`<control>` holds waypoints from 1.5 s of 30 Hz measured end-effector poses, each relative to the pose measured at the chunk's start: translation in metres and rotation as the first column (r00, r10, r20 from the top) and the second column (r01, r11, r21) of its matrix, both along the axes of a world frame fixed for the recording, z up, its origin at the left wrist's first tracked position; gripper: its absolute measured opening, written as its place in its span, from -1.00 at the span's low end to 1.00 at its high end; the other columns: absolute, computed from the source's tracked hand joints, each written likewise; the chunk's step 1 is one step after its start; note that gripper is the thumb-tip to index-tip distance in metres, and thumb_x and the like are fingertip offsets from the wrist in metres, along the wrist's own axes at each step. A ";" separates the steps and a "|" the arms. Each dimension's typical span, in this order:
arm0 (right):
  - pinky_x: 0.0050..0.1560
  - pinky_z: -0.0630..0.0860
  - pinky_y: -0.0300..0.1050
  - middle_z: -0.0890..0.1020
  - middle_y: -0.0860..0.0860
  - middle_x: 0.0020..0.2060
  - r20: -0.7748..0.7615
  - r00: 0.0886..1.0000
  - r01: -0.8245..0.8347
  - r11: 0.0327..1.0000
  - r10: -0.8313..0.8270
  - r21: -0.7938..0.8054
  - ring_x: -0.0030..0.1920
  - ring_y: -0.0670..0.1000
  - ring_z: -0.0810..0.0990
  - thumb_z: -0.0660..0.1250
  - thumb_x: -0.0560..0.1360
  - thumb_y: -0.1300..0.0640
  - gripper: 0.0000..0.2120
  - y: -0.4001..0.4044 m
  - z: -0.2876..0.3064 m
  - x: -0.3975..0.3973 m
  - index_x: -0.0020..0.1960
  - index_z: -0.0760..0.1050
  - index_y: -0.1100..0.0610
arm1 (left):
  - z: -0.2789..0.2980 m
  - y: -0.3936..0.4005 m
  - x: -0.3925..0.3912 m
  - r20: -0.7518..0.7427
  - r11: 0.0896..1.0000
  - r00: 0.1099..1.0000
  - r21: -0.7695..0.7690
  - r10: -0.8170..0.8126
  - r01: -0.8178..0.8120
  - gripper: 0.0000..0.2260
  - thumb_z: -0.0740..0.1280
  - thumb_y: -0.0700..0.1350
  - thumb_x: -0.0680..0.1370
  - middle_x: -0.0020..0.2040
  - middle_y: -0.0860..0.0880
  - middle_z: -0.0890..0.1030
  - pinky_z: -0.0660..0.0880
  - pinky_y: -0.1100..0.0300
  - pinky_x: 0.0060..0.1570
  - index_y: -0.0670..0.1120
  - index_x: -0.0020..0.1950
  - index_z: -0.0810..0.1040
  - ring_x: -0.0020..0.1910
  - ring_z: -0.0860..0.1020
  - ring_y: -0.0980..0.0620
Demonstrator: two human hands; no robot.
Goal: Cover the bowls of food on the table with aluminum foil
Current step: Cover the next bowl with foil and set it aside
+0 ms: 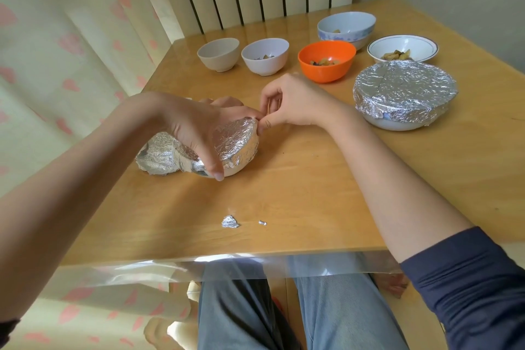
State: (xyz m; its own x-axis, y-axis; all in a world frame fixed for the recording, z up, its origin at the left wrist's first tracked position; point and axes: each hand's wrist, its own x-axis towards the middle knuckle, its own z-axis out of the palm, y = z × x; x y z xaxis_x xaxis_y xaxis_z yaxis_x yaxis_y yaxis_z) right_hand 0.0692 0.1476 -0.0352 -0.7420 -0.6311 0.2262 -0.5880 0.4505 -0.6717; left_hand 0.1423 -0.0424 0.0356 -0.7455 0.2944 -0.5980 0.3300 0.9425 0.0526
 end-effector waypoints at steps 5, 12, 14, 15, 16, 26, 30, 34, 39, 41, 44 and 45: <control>-0.31 0.45 -0.16 0.61 -0.06 -0.44 -0.087 0.996 0.039 0.999 -0.037 0.023 -0.37 -0.11 0.57 0.57 0.13 -0.14 -0.67 -0.001 0.006 0.003 -0.26 0.62 0.04 | -0.006 -0.010 -0.007 -0.032 0.999 0.999 0.051 0.004 -0.002 0.12 0.49 0.32 -0.02 0.45 0.29 0.04 0.15 0.06 0.41 0.47 0.44 -0.02 0.46 0.10 0.08; -0.38 0.28 -0.16 0.49 -0.14 -0.47 -0.302 0.945 0.165 0.981 -0.127 0.104 -0.35 -0.08 0.45 0.45 0.23 -0.32 -0.54 -0.007 -0.002 0.002 -0.28 0.57 0.10 | -0.027 -0.038 -0.026 -0.116 0.995 0.993 0.092 -0.017 0.028 0.24 0.62 0.32 0.00 0.56 0.22 -0.01 0.13 0.10 0.43 0.39 0.52 -0.06 0.52 0.03 0.18; -0.40 0.26 -0.15 0.49 -0.10 -0.50 -0.241 0.964 0.132 0.988 -0.108 0.086 -0.42 -0.11 0.40 0.44 0.25 -0.32 -0.52 -0.012 -0.008 -0.003 -0.32 0.55 0.13 | -0.031 -0.045 -0.030 -0.140 0.994 0.989 0.098 -0.036 0.050 0.23 0.62 0.35 0.01 0.55 0.26 -0.01 0.18 -0.02 0.46 0.44 0.49 -0.08 0.53 0.04 0.18; -0.39 0.26 -0.13 0.50 -0.07 -0.51 -0.175 0.981 0.096 0.993 -0.083 0.065 -0.44 -0.10 0.37 0.44 0.27 -0.31 -0.51 -0.014 -0.011 -0.004 -0.33 0.54 0.15 | -0.033 -0.047 -0.030 -0.152 0.993 0.988 0.101 -0.042 0.058 0.23 0.61 0.36 0.01 0.55 0.26 -0.01 0.21 -0.06 0.46 0.44 0.49 -0.08 0.53 0.04 0.17; -0.38 0.26 -0.12 0.52 -0.06 -0.51 -0.094 0.994 0.054 0.998 -0.050 0.036 -0.45 -0.11 0.36 0.43 0.29 -0.31 -0.50 -0.016 -0.015 -0.005 -0.35 0.54 0.16 | -0.033 -0.049 -0.031 -0.159 0.992 0.986 0.106 -0.048 0.065 0.23 0.61 0.37 0.01 0.55 0.26 -0.01 0.22 -0.08 0.45 0.44 0.49 -0.08 0.53 0.05 0.16; -0.21 0.42 -0.33 0.59 -0.09 -0.19 0.419 0.865 -0.218 0.960 0.274 -0.177 -0.28 -0.25 0.55 0.21 0.59 0.00 -0.79 -0.014 -0.018 0.002 0.02 0.52 0.12 | -0.035 -0.058 -0.029 -0.178 0.986 0.983 0.147 -0.049 0.076 0.21 0.64 0.27 0.05 0.55 0.28 0.01 0.22 -0.10 0.46 0.42 0.50 -0.06 0.53 0.06 0.20; -0.24 0.41 -0.37 0.57 -0.09 -0.22 0.467 0.828 -0.222 0.946 0.311 -0.235 -0.26 -0.22 0.55 0.22 0.40 -0.31 -0.57 -0.018 -0.018 0.009 -0.03 0.48 0.04 | -0.032 -0.053 -0.023 -0.181 0.985 0.982 0.151 -0.057 0.085 0.21 0.62 0.30 0.04 0.55 0.24 0.02 0.20 -0.11 0.47 0.40 0.51 -0.06 0.53 0.06 0.18; -0.25 0.46 -0.33 0.55 0.03 -0.17 0.458 0.831 -0.206 0.939 0.317 -0.276 -0.25 -0.11 0.56 0.25 0.54 -0.12 -0.65 -0.026 -0.023 0.013 0.08 0.47 0.17 | -0.024 -0.046 -0.014 -0.168 0.982 0.985 0.171 -0.044 0.073 0.19 0.59 0.30 0.04 0.55 0.21 0.04 0.19 -0.06 0.48 0.37 0.52 -0.03 0.52 0.07 0.17; -0.20 0.48 -0.31 0.57 0.00 -0.16 0.493 0.782 -0.269 0.920 0.381 -0.285 -0.27 -0.15 0.59 0.28 0.28 -0.30 -0.47 -0.023 -0.019 0.017 0.01 0.46 0.11 | -0.009 -0.026 0.007 -0.057 0.979 0.998 0.198 -0.028 0.039 -0.05 0.56 0.15 0.08 0.37 0.33 0.12 0.31 -0.06 0.35 0.41 0.35 0.13 0.42 0.16 0.04; -0.20 0.47 -0.34 0.59 0.00 -0.16 0.498 0.791 -0.255 0.932 0.355 -0.258 -0.26 -0.15 0.59 0.29 0.26 -0.30 -0.44 -0.020 -0.017 0.016 0.02 0.47 0.12 | -0.005 -0.016 0.009 -0.042 0.985 0.999 0.173 -0.014 0.022 -0.14 0.56 0.09 0.13 0.33 0.33 0.12 0.31 -0.04 0.31 0.47 0.25 0.14 0.38 0.15 0.02; -0.19 0.46 -0.30 0.62 -0.03 -0.20 0.481 0.851 -0.142 0.974 0.212 -0.178 -0.25 -0.13 0.59 0.36 0.39 -0.16 -0.66 -0.003 -0.012 0.012 -0.05 0.48 0.09 | -0.005 -0.003 0.005 -0.077 0.998 0.996 0.053 0.042 -0.037 -0.12 0.58 0.13 0.23 0.35 0.29 0.09 0.30 -0.07 0.30 0.51 0.29 0.05 0.38 0.14 -0.02; -0.21 0.47 -0.29 0.62 -0.03 -0.21 0.469 0.872 -0.075 0.984 0.143 -0.161 -0.27 -0.13 0.58 0.38 0.45 -0.06 -0.78 0.003 -0.012 0.011 -0.06 0.48 0.08 | -0.005 0.002 0.003 -0.087 0.998 0.994 0.007 0.066 -0.066 -0.10 0.58 0.14 0.26 0.36 0.26 0.08 0.30 -0.07 0.29 0.49 0.34 0.01 0.39 0.15 -0.06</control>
